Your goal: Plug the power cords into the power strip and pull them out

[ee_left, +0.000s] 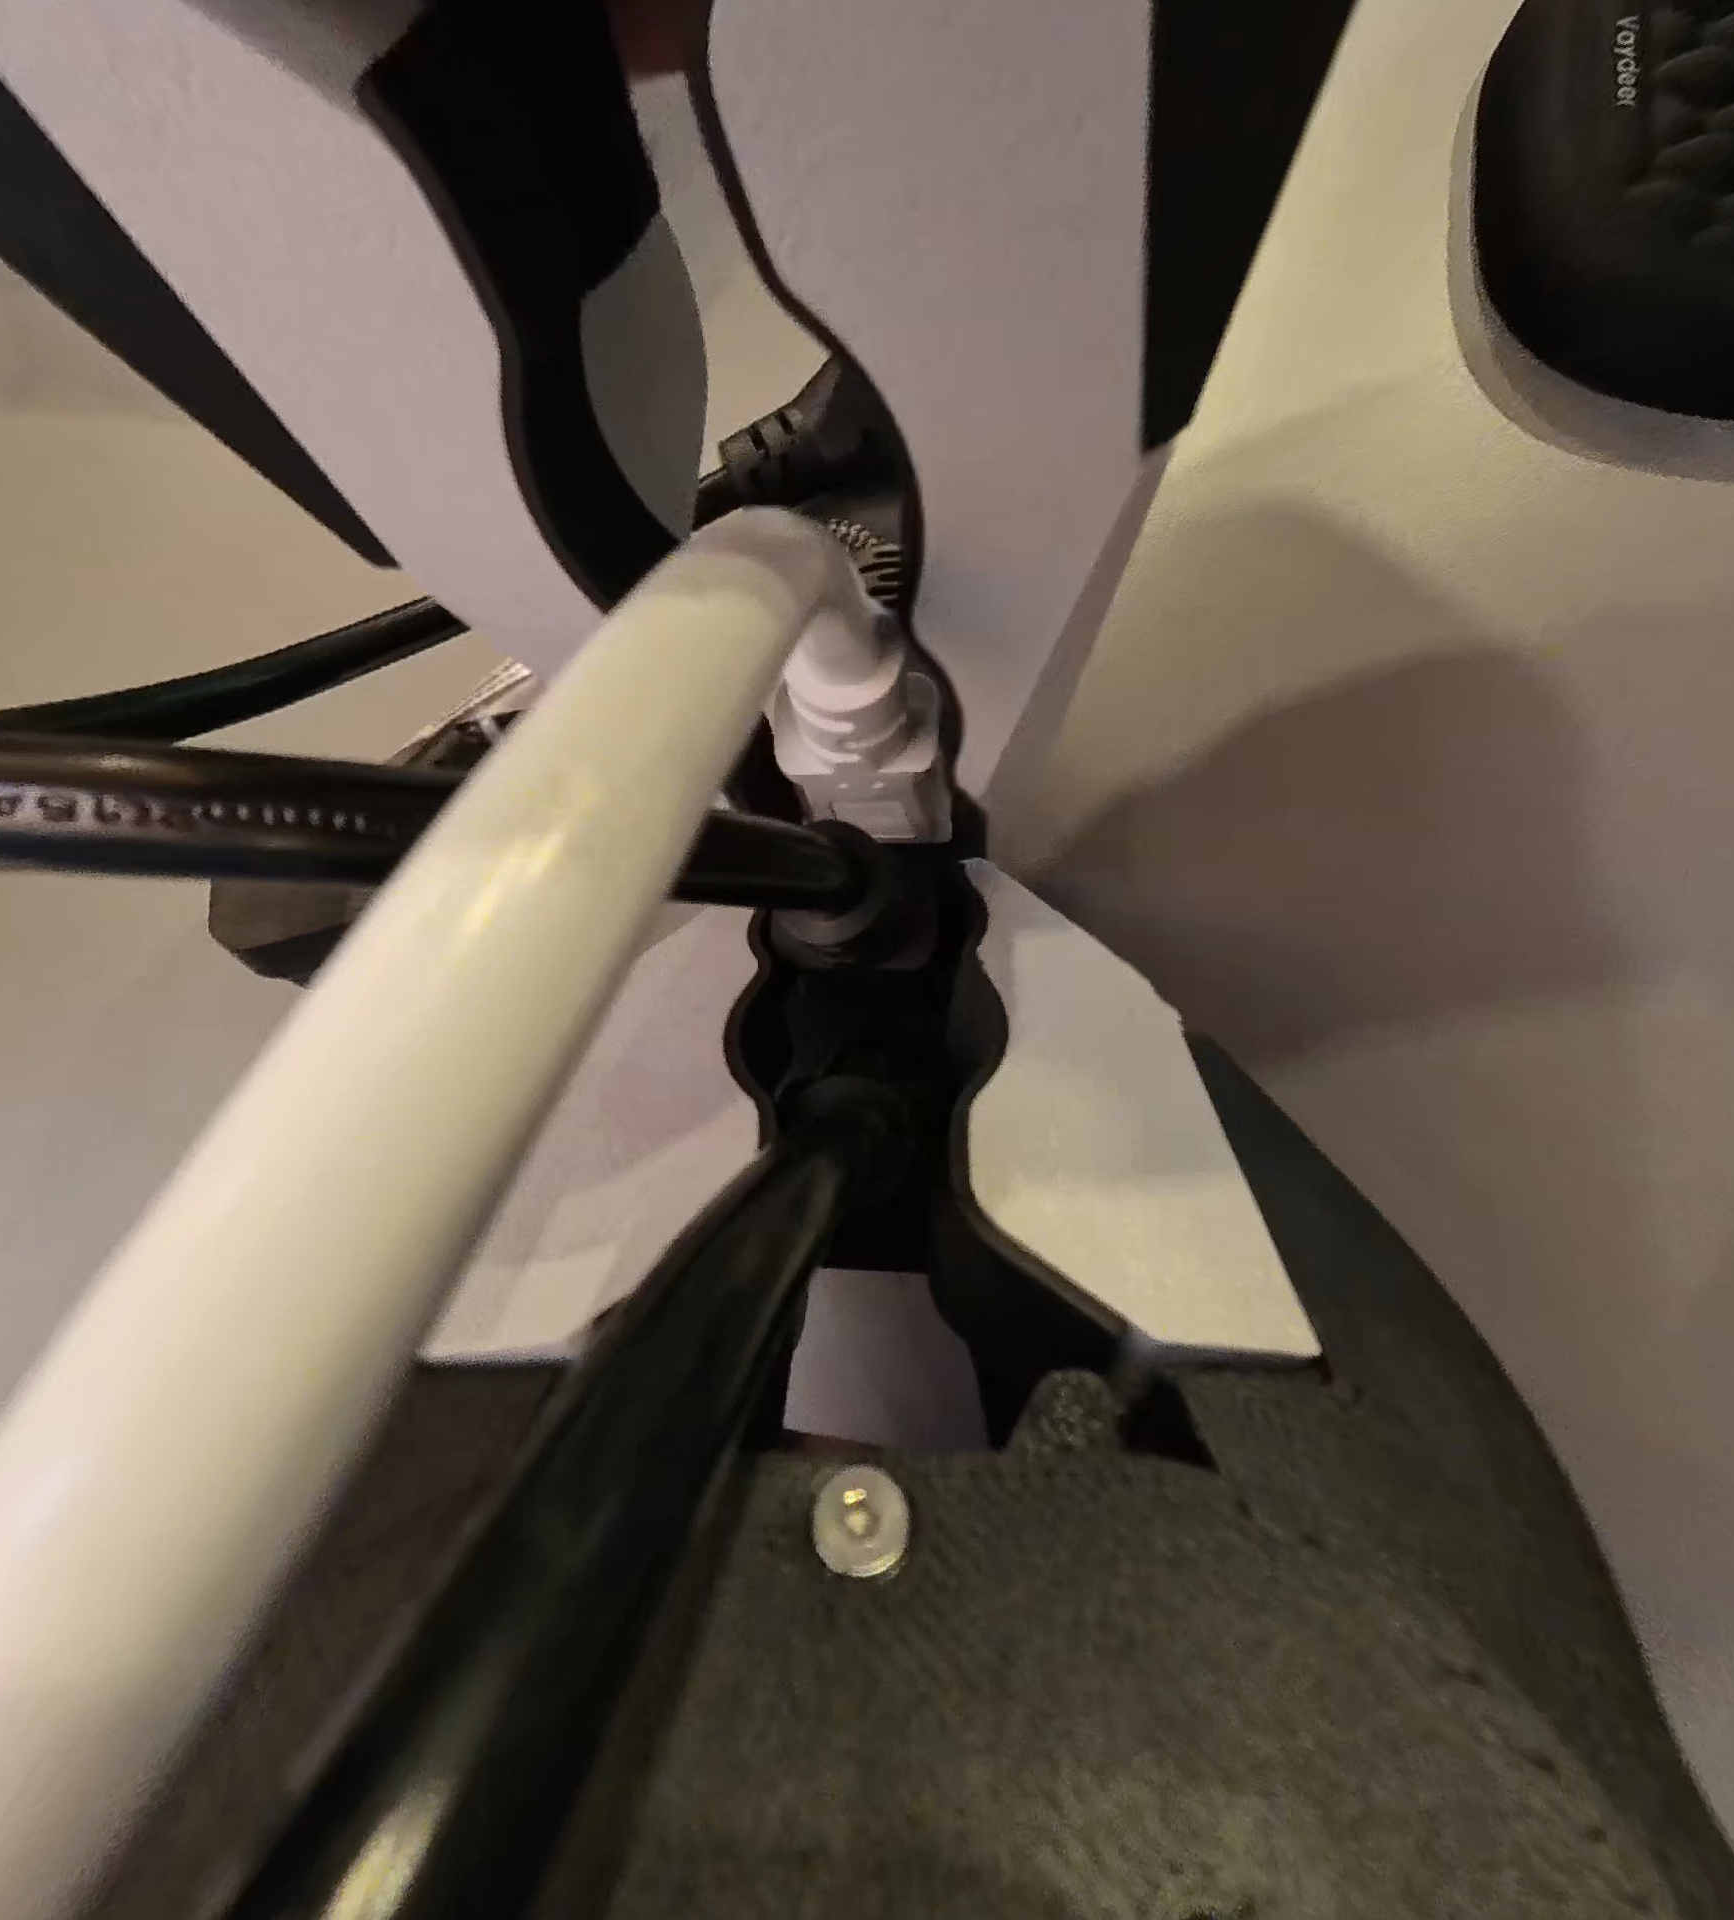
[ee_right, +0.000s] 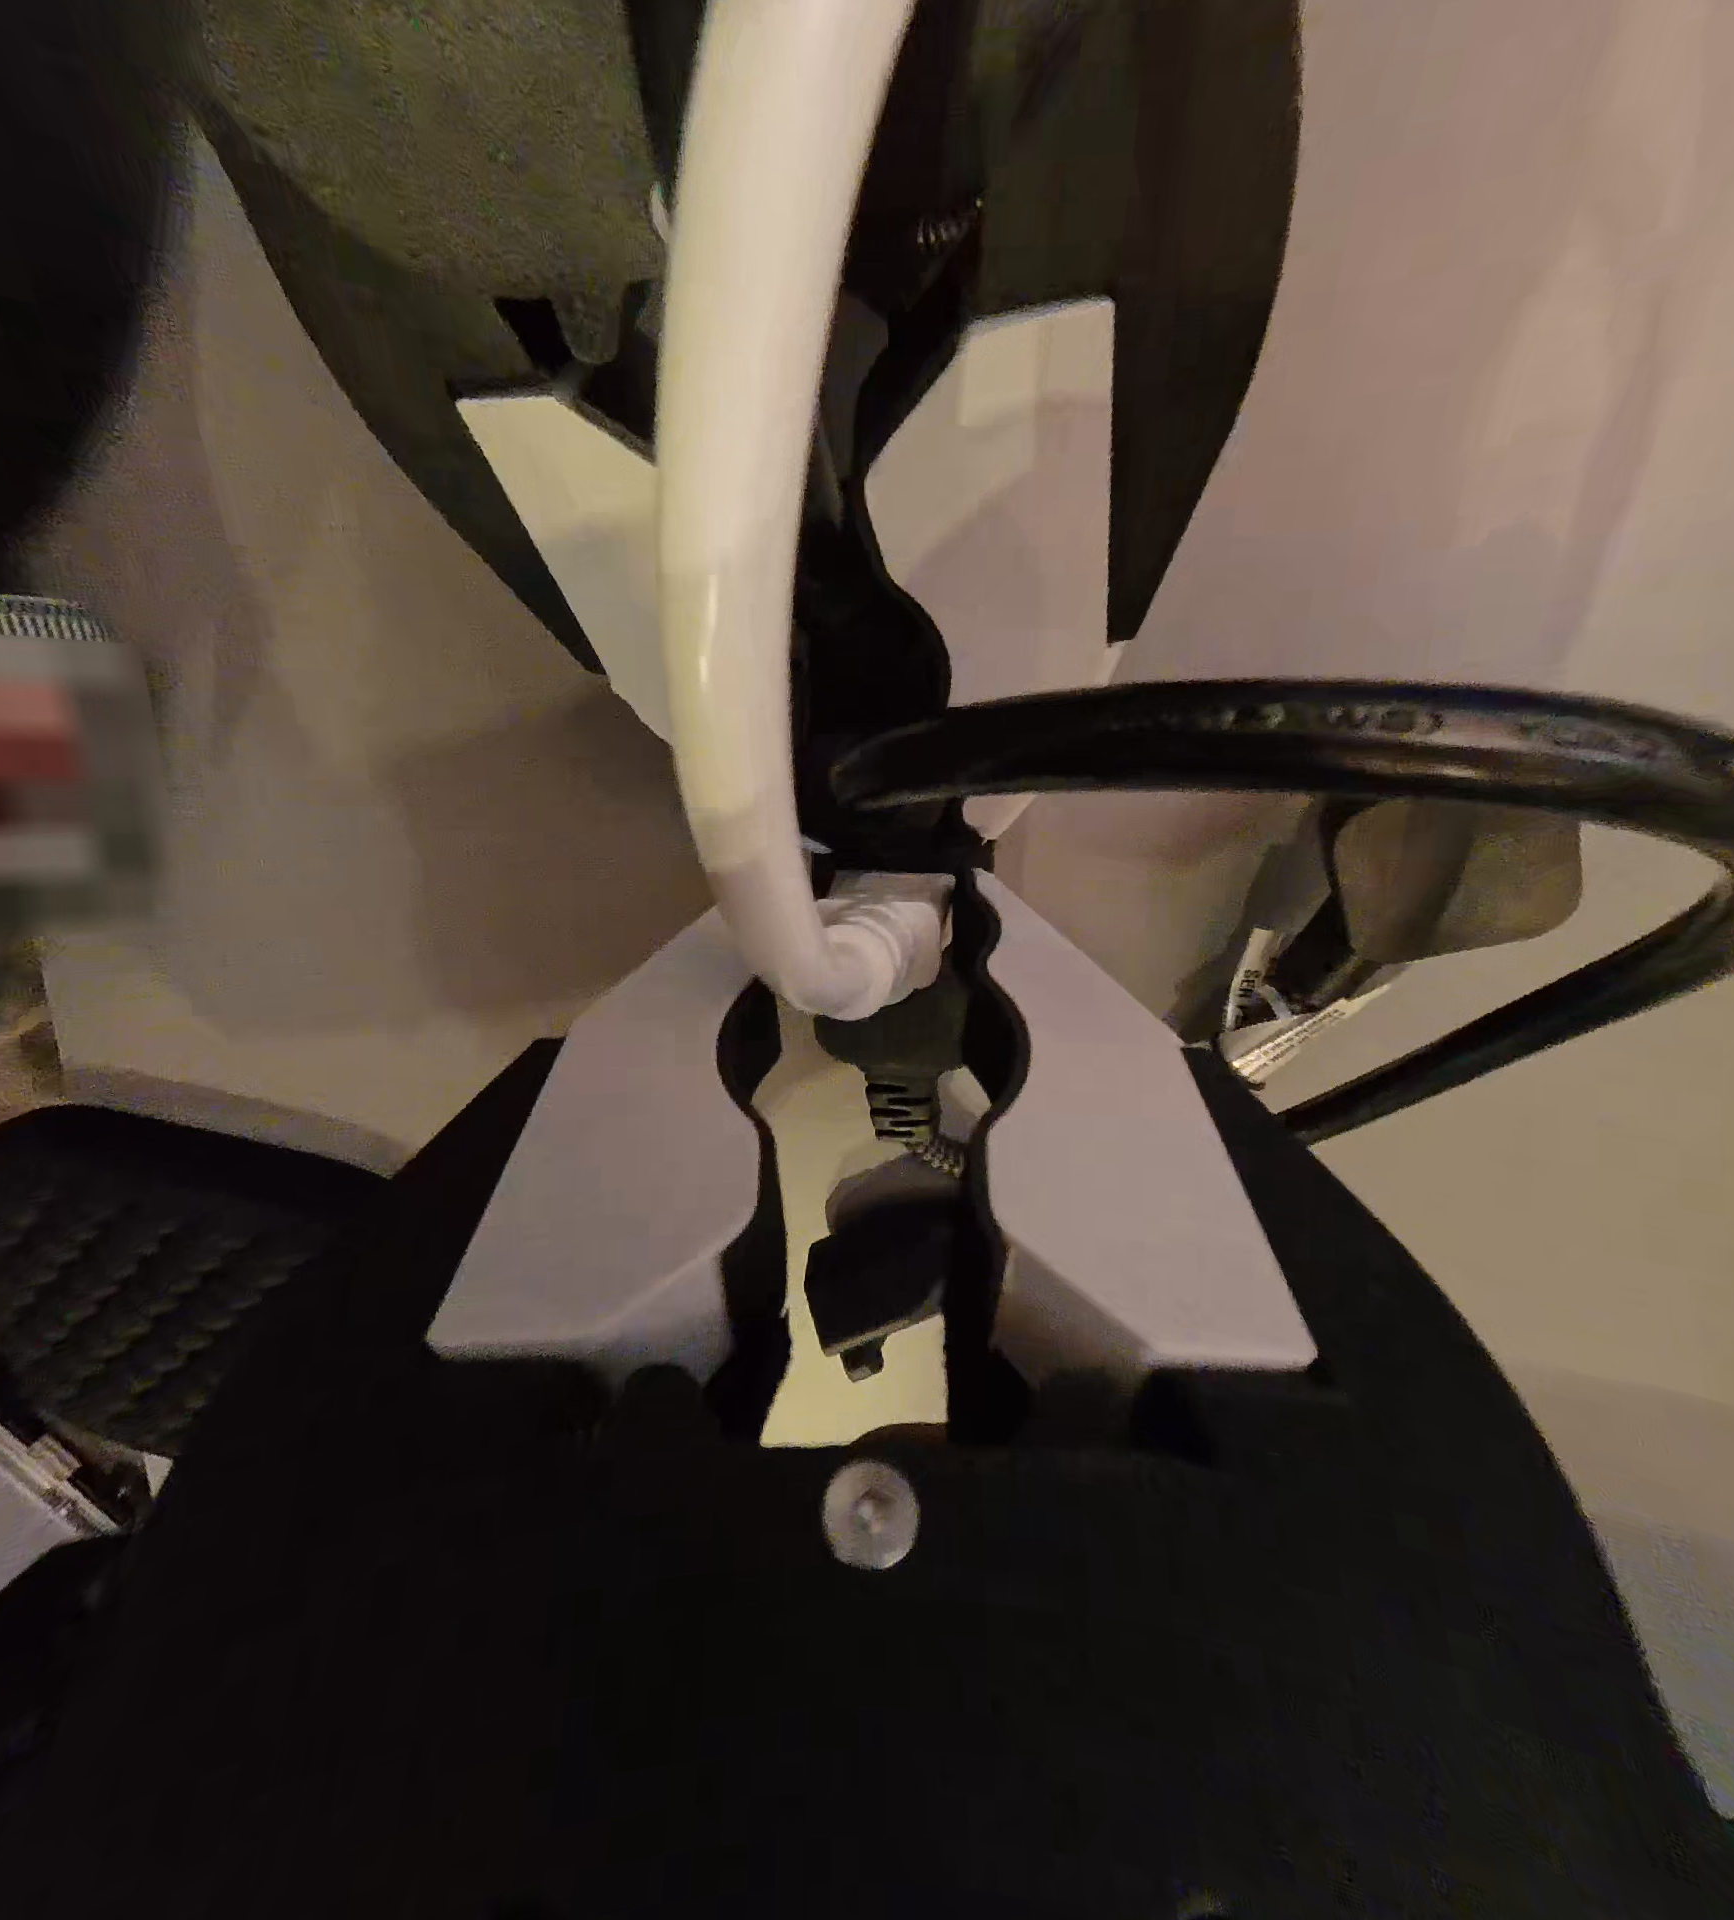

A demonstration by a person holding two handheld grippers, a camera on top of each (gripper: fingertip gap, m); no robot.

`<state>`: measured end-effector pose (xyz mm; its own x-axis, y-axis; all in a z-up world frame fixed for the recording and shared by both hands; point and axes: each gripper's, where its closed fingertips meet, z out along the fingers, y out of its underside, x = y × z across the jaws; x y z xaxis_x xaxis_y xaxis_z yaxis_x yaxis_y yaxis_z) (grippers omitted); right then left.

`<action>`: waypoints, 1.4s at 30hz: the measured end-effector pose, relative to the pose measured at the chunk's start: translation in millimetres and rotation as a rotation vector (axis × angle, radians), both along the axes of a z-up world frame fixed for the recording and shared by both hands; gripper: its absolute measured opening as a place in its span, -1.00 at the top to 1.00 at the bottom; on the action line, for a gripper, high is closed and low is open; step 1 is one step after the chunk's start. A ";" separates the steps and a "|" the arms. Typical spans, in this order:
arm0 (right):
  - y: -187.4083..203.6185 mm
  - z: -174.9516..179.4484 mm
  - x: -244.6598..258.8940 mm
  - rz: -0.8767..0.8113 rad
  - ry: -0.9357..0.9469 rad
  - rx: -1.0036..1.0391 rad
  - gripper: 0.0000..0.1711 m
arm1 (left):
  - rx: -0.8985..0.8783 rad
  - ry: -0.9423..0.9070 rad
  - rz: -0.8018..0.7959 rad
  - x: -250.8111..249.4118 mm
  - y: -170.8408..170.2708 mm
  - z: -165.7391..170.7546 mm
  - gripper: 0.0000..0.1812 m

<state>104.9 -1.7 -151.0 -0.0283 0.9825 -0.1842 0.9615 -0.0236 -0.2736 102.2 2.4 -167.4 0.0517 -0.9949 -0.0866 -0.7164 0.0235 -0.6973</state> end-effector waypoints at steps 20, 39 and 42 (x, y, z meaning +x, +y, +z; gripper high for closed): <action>-3.1 -4.5 4.0 -0.048 -0.036 -0.015 0.60 | 0.006 -0.013 0.000 0.7 -1.9 0.5 0.69; -0.3 -5.1 5.1 -0.050 0.033 0.199 0.75 | 0.022 -0.037 -0.002 -0.8 -2.1 0.9 0.69; -1.4 -4.8 4.4 -0.003 0.039 0.259 0.75 | 0.031 -0.036 -0.004 -1.2 -2.3 1.2 0.66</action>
<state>109.3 -3.1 -155.8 -0.0277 0.9968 0.0750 0.9502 0.0495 -0.3077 101.1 0.1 -166.1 0.0511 -0.9919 -0.1160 -0.6907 0.0488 -0.7215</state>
